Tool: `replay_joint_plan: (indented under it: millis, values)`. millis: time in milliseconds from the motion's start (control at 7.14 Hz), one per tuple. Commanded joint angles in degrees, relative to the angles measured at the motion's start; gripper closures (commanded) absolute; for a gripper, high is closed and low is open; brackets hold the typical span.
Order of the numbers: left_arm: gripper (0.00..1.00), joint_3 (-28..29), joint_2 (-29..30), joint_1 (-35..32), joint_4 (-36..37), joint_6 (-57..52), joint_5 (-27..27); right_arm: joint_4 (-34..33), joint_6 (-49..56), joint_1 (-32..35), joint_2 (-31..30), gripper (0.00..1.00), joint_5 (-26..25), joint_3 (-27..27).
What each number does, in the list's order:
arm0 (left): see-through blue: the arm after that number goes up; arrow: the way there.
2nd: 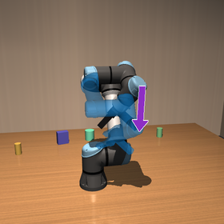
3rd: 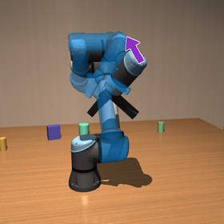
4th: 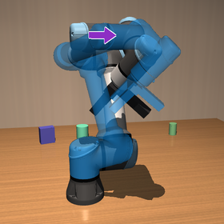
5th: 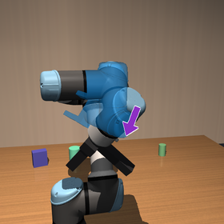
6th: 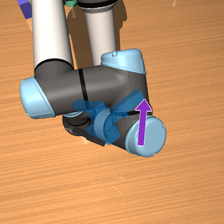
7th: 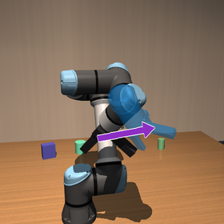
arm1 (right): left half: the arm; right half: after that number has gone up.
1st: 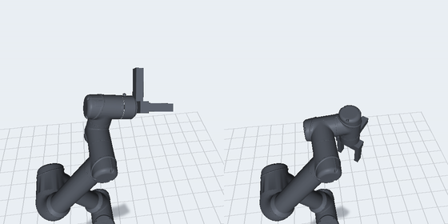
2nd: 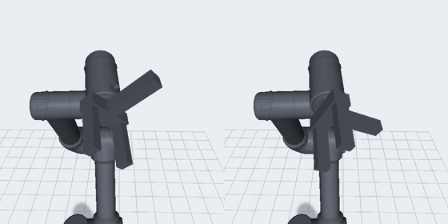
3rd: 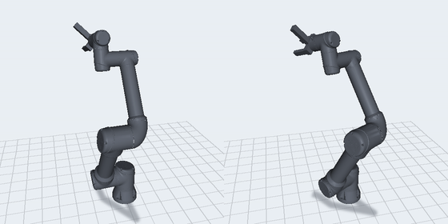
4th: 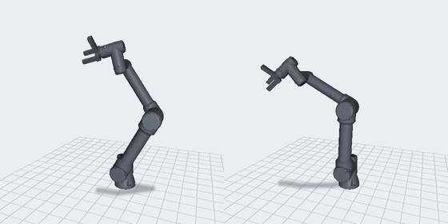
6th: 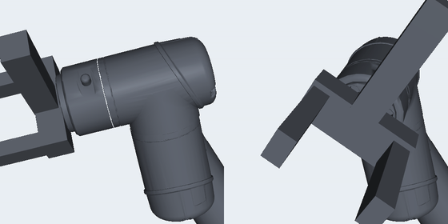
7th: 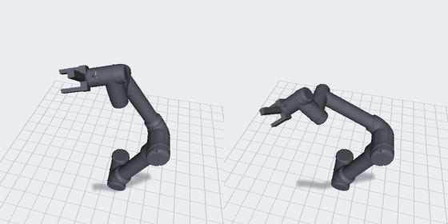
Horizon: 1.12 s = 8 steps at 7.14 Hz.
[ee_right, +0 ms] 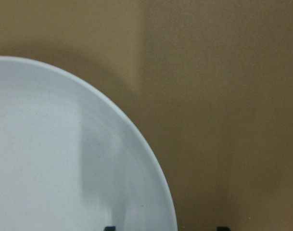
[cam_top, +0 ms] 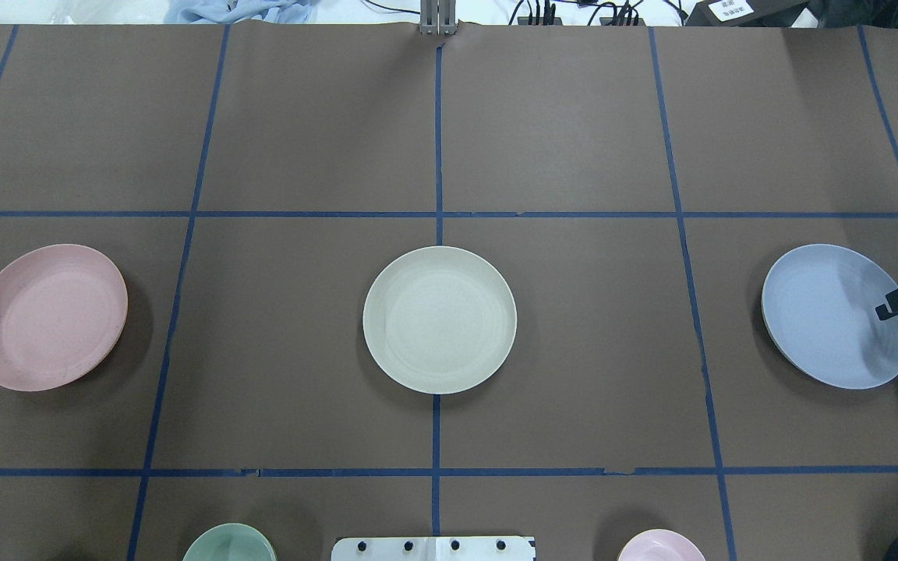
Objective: Stack three plates with pink and blue
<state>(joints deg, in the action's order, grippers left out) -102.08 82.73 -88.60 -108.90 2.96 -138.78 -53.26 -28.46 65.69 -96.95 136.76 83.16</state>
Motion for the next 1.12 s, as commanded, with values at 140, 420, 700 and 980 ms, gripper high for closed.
replay_joint_plan:
  millis: [140, 420, 700, 980]
  values:
    - [0.01, 0.2, 0.2, 0.5, -0.2, -0.1, 0.0, 0.0, -0.4, 0.1, -0.1, 1.00, 1.0, 0.6]
    - [0.01, 1.6, 0.2, 2.9, -1.5, -0.1, 0.0, 0.1, -0.4, 0.2, -0.2, 1.00, 3.2, 1.4]
    - [0.01, 7.2, 0.5, 6.5, -9.6, 3.8, 3.4, 0.1, -0.5, 0.4, -1.1, 1.00, 4.6, 3.9]
    - [0.07, 10.9, 0.8, 11.0, -17.5, 13.3, 3.3, 0.0, -0.7, 1.2, -1.1, 1.00, 6.2, 4.2]
